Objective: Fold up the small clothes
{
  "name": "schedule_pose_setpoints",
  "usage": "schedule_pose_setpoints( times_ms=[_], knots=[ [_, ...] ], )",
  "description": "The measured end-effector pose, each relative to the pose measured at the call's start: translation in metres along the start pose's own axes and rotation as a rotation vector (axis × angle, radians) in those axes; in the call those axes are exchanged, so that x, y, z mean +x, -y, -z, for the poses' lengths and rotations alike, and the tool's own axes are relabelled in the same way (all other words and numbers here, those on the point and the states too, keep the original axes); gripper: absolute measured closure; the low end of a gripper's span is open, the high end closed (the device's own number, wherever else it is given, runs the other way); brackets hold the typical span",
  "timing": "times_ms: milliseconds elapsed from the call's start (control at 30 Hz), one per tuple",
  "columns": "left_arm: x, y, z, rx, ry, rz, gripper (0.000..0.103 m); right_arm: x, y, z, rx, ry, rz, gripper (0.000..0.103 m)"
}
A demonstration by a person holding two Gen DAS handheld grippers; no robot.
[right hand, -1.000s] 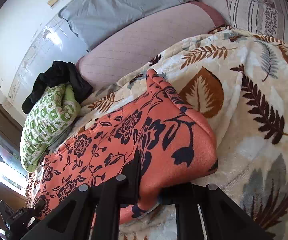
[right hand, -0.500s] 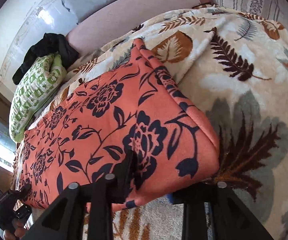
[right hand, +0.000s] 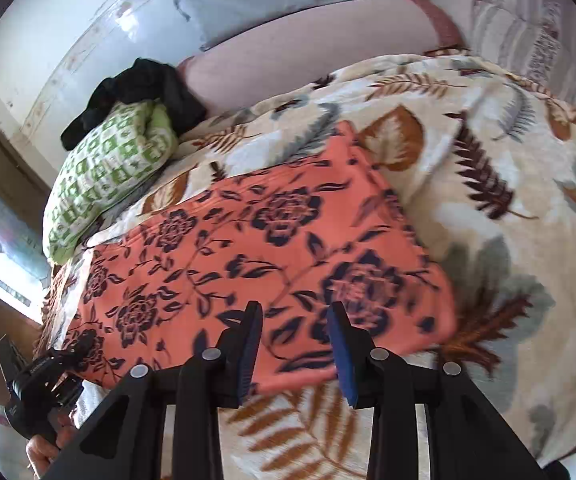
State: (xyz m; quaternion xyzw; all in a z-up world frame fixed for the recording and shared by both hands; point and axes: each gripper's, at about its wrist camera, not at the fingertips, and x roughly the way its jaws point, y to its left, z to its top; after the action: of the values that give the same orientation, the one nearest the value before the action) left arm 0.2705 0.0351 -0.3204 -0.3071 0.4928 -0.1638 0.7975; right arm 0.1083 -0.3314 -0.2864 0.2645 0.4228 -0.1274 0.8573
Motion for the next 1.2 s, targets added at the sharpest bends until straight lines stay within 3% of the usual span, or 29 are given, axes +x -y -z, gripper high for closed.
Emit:
schedule_pose_setpoints(
  times_ms=[33, 67, 167, 267, 300, 367, 400, 467, 567, 733, 800, 900, 1033, 1200],
  knots=[
    [0.005, -0.005, -0.001, -0.034, -0.018, 0.005, 0.058, 0.013, -0.018, -0.003, -0.024, -0.01, -0.015, 0.067],
    [0.009, -0.011, -0.001, -0.078, -0.03, 0.03, 0.052, 0.027, -0.036, -0.006, -0.051, -0.02, -0.031, 0.067],
    [0.011, -0.017, -0.004, -0.132, -0.007, 0.073, 0.049, 0.069, -0.079, -0.017, -0.088, -0.042, -0.065, 0.067],
    [0.014, -0.014, -0.007, -0.097, 0.013, 0.043, 0.06, 0.106, -0.105, -0.025, -0.085, -0.057, -0.081, 0.067],
    [0.015, -0.012, -0.008, -0.077, 0.021, 0.02, 0.077, 0.121, -0.108, -0.024, -0.081, -0.082, -0.069, 0.067],
    [0.017, -0.01, -0.01, -0.048, 0.025, 0.001, 0.08, 0.156, -0.104, -0.016, -0.069, -0.173, -0.05, 0.066],
    [0.017, -0.009, -0.01, -0.047, 0.031, 0.001, 0.082, 0.157, -0.104, -0.013, -0.104, -0.128, -0.062, 0.067],
    [0.015, -0.005, -0.01, -0.025, 0.043, -0.006, 0.083, 0.153, -0.106, -0.013, -0.142, -0.137, -0.064, 0.068],
    [0.007, 0.011, -0.009, 0.065, 0.095, -0.017, 0.084, 0.144, -0.1, -0.017, -0.147, -0.194, -0.096, 0.067],
    [-0.005, 0.05, 0.004, 0.273, 0.19, -0.093, 0.084, 0.132, -0.09, -0.037, -0.06, -0.316, -0.274, 0.061],
    [-0.006, 0.062, 0.012, 0.347, 0.218, -0.128, 0.085, 0.129, -0.101, -0.057, -0.058, -0.323, -0.32, 0.028],
    [-0.002, 0.087, 0.028, 0.529, 0.264, -0.211, 0.085, 0.128, -0.135, -0.089, -0.098, -0.364, -0.402, 0.028],
    [0.005, 0.107, 0.047, 0.706, 0.288, -0.256, 0.085, 0.129, -0.195, -0.117, -0.216, -0.449, -0.444, 0.026],
    [0.011, 0.119, 0.063, 0.834, 0.301, -0.288, 0.085, 0.135, -0.267, -0.119, -0.428, -0.519, -0.392, 0.024]
  ],
)
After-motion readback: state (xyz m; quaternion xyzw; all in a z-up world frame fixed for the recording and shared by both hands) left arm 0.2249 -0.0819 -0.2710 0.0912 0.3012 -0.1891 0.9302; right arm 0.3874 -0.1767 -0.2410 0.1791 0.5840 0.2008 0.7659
